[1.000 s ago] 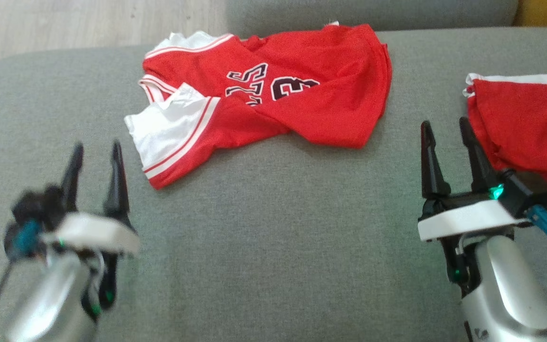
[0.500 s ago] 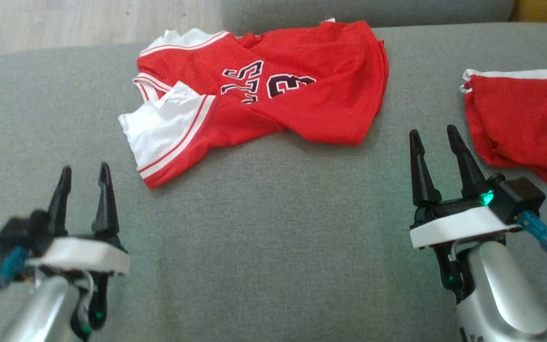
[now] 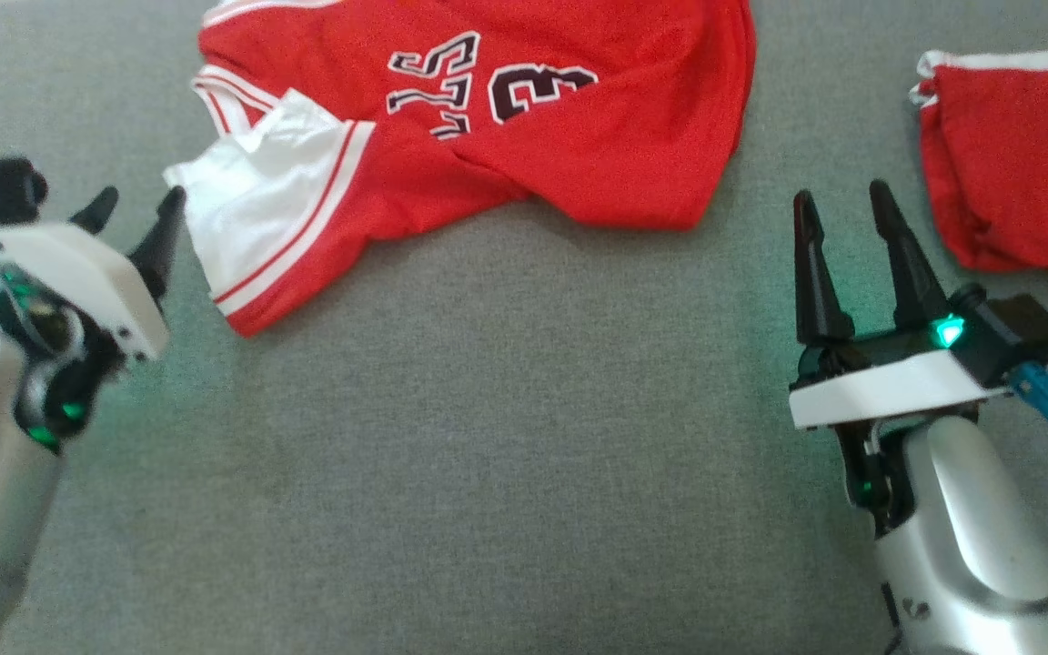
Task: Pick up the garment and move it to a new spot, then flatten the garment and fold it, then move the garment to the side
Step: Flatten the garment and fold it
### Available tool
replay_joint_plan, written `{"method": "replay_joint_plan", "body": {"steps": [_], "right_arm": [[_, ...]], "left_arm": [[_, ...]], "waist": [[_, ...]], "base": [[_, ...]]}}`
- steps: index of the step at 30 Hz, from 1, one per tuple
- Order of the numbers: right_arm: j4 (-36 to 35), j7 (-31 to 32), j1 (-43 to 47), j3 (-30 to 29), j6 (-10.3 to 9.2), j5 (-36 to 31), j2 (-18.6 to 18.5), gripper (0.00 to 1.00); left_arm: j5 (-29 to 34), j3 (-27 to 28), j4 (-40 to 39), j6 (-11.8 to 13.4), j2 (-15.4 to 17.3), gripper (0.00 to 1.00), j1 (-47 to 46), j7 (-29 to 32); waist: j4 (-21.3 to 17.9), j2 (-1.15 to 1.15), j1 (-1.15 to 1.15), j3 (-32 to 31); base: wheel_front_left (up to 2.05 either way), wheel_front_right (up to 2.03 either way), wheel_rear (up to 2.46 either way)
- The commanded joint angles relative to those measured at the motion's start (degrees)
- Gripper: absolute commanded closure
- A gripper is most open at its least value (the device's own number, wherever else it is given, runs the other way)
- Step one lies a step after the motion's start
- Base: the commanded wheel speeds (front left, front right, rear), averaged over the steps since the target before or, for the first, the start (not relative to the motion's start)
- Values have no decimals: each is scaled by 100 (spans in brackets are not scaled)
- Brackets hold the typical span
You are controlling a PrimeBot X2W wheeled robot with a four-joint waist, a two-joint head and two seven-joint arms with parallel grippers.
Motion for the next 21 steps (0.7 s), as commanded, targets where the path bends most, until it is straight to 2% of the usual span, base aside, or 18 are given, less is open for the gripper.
{"method": "replay_joint_plan", "body": {"steps": [1, 6, 12, 21], "right_arm": [[-223, -36, -198, 125, -5, -21, 30, 0], [-263, -36, -308, 92, -5, 20, 30, 0], [-247, -36, -344, 97, -5, 42, 30, 0], [-302, -36, -436, 44, -5, 27, 30, 0]], "left_arm": [[-98, 217, 2, -64, 349, 0, -427, 239], [-204, 122, 512, -225, 434, 0, -942, 838], [-419, 170, 891, -327, 389, 0, -1177, 1044], [-408, 99, 1366, -382, 443, 0, -1526, 1228]], "waist": [[-83, 0, -1, 233], [-179, 0, -1, 459], [-286, 0, -1, 540], [-383, 0, -1, 726]], "base": [[0, 0, 0], [0, 0, 0], [0, 0, 0], [0, 0, 0]]}}
